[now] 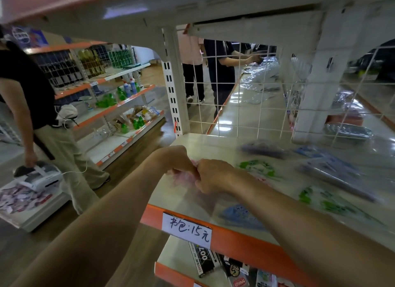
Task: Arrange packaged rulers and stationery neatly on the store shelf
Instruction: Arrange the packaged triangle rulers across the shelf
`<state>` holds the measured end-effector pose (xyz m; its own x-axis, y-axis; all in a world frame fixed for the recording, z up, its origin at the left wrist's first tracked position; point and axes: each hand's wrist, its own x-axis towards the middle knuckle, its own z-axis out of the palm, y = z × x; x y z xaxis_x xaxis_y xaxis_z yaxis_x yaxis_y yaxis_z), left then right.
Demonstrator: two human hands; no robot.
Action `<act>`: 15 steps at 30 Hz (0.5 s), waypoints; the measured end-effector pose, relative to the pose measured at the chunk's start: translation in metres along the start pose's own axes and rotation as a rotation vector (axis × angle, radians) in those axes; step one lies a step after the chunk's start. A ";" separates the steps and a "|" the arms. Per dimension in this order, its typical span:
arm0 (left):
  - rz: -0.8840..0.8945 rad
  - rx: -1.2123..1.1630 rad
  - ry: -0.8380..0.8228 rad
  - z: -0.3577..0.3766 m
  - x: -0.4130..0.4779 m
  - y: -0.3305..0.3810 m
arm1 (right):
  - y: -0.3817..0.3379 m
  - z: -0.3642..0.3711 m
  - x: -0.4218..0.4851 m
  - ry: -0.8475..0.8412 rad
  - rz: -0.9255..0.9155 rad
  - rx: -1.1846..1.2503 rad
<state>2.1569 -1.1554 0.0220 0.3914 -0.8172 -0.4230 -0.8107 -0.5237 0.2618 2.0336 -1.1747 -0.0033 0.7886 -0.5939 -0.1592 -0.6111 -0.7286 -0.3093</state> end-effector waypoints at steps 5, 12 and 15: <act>-0.001 -0.088 0.023 0.005 0.001 0.005 | 0.005 0.003 0.006 -0.008 0.027 0.054; -0.058 -0.326 0.010 0.005 0.002 0.011 | 0.011 -0.003 0.007 -0.028 0.033 0.083; -0.056 -0.479 -0.016 0.005 0.001 0.007 | 0.010 -0.004 0.007 -0.014 0.025 0.059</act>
<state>2.1498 -1.1585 0.0192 0.4187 -0.7828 -0.4604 -0.4950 -0.6217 0.6070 2.0329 -1.1877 -0.0036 0.7741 -0.6066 -0.1809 -0.6261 -0.6917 -0.3599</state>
